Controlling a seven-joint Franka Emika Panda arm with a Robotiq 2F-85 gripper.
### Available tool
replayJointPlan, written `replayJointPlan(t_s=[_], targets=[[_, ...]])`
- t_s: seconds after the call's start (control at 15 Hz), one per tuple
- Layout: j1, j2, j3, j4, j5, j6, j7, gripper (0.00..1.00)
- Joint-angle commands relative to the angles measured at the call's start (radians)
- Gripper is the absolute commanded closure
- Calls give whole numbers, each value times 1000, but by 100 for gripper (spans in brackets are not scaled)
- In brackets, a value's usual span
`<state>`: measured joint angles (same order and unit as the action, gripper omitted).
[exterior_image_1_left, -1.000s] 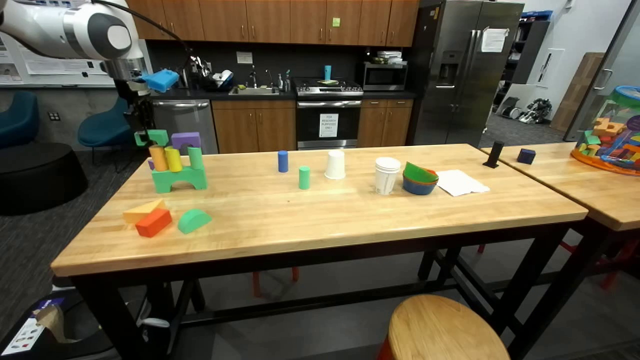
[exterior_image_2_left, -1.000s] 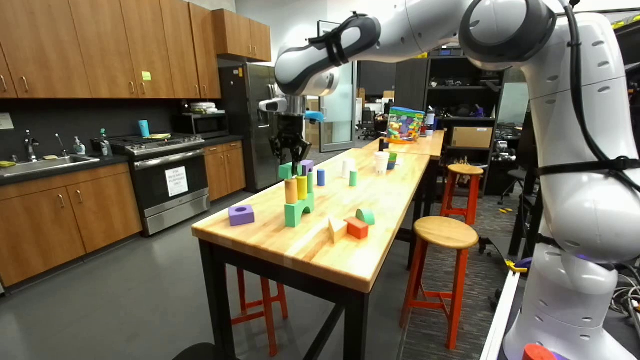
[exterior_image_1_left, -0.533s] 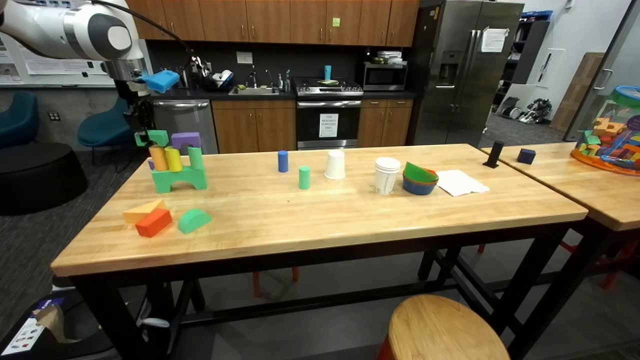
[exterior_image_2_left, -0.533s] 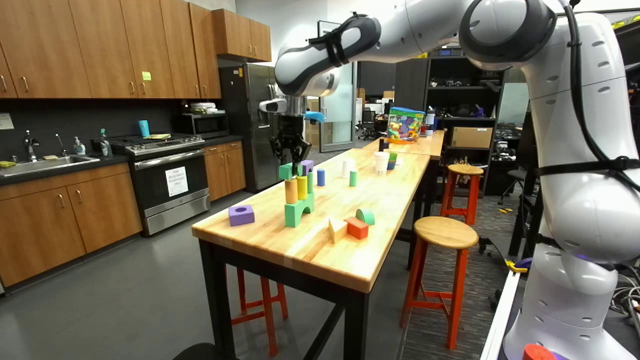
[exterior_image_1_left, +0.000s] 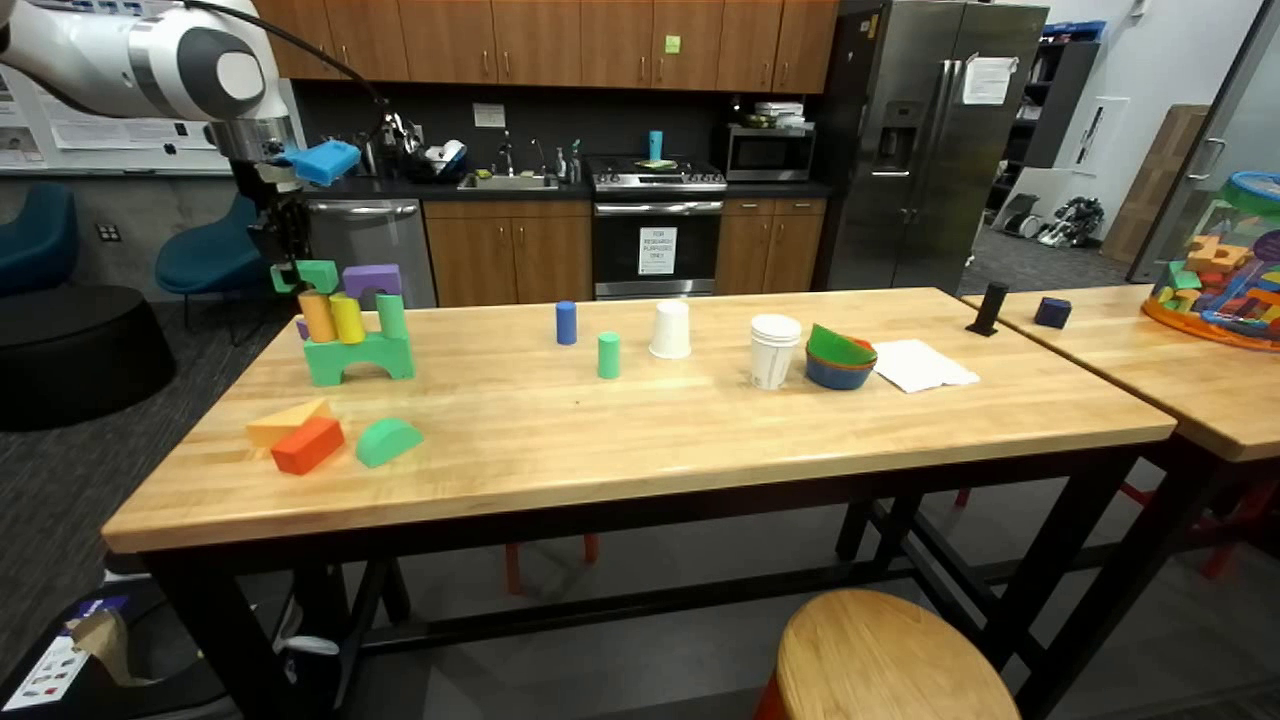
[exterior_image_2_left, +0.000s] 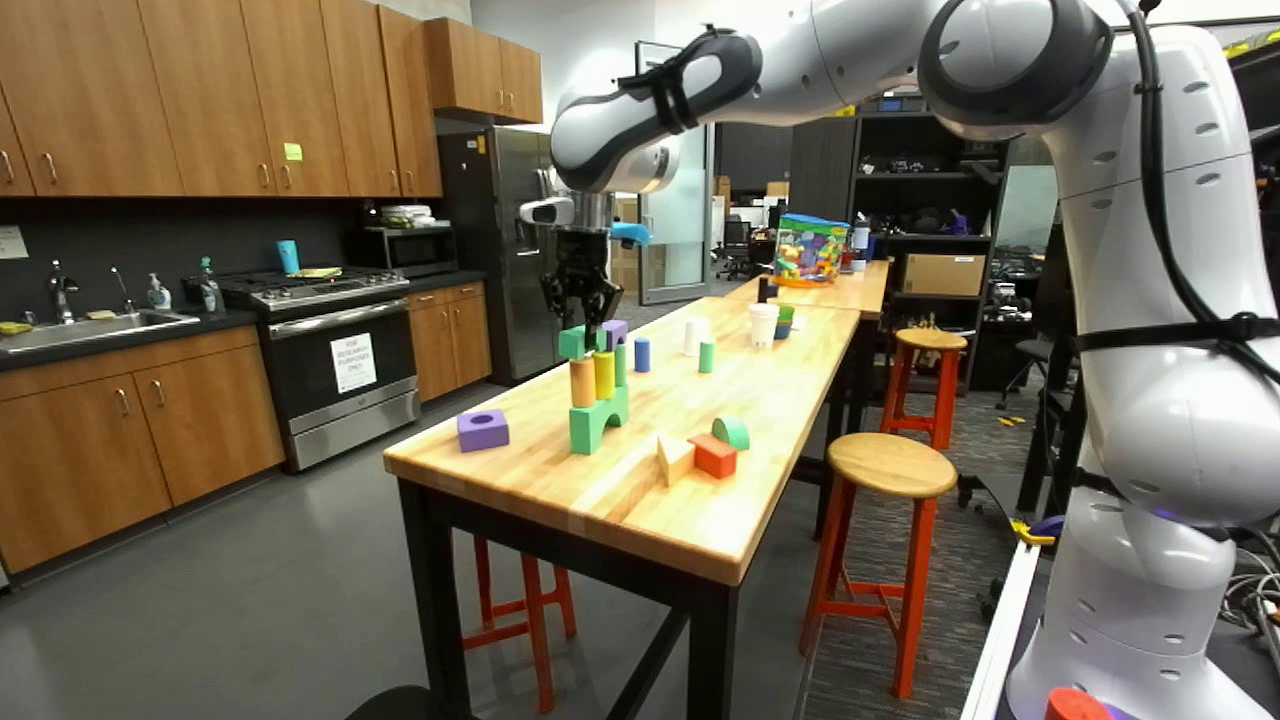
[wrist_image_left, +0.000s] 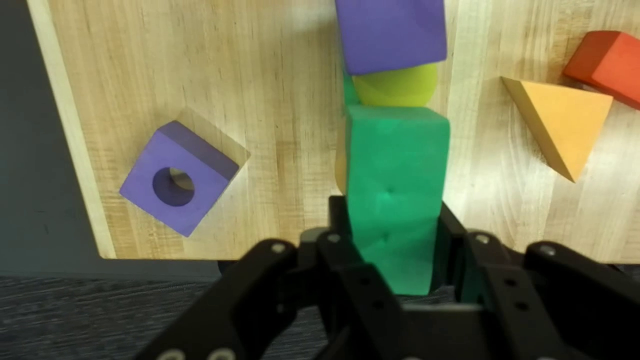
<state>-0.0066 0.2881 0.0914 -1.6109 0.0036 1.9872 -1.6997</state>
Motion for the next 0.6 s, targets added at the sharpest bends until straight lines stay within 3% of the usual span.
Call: replayJointPlan(t_s=[0.0,0.53], targets=[[-2,-15,-8,-8,-7,9,18,85],[-1,-8,-3,-2,1,2,-1,85]])
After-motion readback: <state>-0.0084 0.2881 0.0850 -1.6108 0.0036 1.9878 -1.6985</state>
